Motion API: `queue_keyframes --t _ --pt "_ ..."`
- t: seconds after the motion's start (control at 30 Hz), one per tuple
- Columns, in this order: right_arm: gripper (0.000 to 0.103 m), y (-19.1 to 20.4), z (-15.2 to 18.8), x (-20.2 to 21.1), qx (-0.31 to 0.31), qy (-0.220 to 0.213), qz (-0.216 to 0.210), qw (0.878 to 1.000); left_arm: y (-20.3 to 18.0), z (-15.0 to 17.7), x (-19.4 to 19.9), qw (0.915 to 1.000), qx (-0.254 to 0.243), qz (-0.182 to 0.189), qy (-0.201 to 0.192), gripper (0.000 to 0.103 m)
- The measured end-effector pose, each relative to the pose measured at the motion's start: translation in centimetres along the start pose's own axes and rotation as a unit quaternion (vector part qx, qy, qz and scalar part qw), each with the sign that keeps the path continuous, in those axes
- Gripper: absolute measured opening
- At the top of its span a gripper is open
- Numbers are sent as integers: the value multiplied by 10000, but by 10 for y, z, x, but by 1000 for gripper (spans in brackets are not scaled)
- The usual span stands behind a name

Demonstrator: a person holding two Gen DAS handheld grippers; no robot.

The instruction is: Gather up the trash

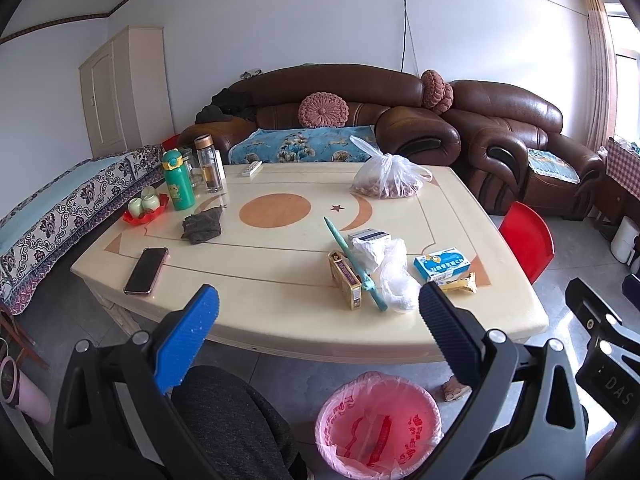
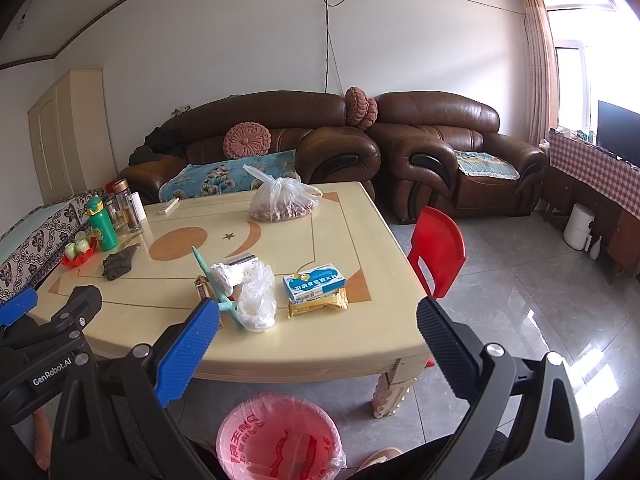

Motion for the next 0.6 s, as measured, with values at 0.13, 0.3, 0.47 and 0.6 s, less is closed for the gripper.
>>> queue_keyframes --t 0.13,0.3,0.47,0.6 --pt "97 0 0 0 -6 -1 -5 10000 2 3 0 10000 -16 -2 3 98" --pt "97 0 1 -1 -20 9 -13 10000 4 2 0 10000 1 0 11 98" --pt "97 0 2 -2 -29 9 -16 10000 3 1 0 10000 3 2 12 98" --pt "97 0 4 -2 -32 40 -22 10000 5 4 0 10000 -6 -4 49 98"
Point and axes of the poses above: each gripper's, at about its wrist camera, not at the fingertips, and x roughly against the way its jaws point, y to its left, z to its underside, the point moved 10 cm from there along -x, roughly the way its jaws point, and after that the axes turned 15 degrees about -y, right-handed, at the moved point
